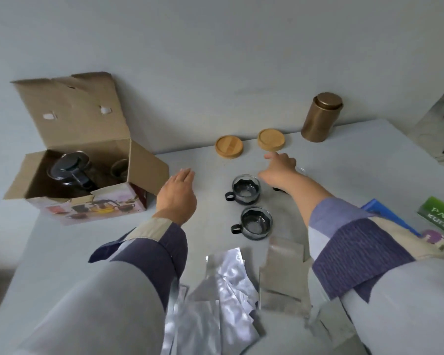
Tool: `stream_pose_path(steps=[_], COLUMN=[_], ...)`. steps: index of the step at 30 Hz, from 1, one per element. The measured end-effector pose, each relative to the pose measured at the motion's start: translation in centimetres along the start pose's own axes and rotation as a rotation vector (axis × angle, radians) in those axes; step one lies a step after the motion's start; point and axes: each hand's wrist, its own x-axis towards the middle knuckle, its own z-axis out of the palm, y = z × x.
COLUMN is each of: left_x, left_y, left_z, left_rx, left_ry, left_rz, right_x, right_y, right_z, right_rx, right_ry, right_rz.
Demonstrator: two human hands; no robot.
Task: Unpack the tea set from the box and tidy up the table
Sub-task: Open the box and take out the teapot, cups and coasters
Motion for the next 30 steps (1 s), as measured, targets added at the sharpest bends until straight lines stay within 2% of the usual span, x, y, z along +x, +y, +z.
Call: stream_pose_path(steps=[3, 7, 14, 18, 24, 30], left_x=[0.1, -0.7, -1.5, -1.9, -2.1, -1.7], left_y=[-4.1, -10.7, -20.7, -23.6, -24.2, -24.6], left_z=[-3.4, -6.1, -7.5, -6.5, -5.0, -4.4], left_rx=[0.044, 0.046, 0.148, 0.184, 0.215, 0.206], left_ry=[0.152, 0.283, 0.151, 0.069, 0.158, 0.184], left_rz=[0.025, -0.094, -0.25, -0.263, -0.244, -0.231], right_x=[-1.7, -3.9, -5.8, -5.1, -2.5, 0.3], right_y=[-6.5, -14.5, -25.0, -28.4, -31.5, -32.7], right_z=[2.1, 5.8, 11.0, 14.0, 15.5, 18.1], right_rx=[0.044, 0.109, 0.239, -0.024, -0.471, -0.69], right_ry=[-0.064, -0.116, -0.029, -0.095, -0.094, -0.112], right_rz=[-0.141, -0.324, -0.557, -0.609, -0.512, -0.454])
